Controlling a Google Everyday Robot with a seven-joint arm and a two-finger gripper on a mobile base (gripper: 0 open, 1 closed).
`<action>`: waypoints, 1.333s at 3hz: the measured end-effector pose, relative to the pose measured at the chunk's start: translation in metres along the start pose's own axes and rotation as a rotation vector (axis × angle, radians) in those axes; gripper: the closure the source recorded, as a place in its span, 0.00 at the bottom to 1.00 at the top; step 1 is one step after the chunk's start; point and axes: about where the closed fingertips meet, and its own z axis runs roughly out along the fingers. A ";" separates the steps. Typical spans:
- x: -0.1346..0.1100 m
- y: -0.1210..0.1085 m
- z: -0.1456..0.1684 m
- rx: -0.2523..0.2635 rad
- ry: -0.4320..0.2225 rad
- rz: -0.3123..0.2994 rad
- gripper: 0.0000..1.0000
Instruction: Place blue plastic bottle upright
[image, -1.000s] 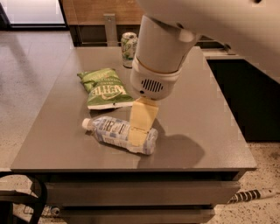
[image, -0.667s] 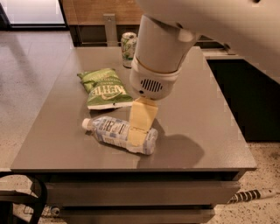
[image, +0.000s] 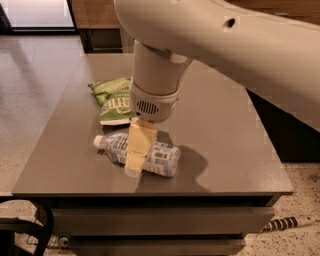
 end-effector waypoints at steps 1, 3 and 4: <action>-0.004 0.000 0.019 -0.008 0.020 0.052 0.00; 0.000 0.009 0.038 0.035 0.004 0.103 0.00; -0.011 0.014 0.047 0.075 -0.006 0.077 0.00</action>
Offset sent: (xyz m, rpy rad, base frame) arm -0.0035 0.0001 -0.0483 -0.0105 0.0506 -0.1514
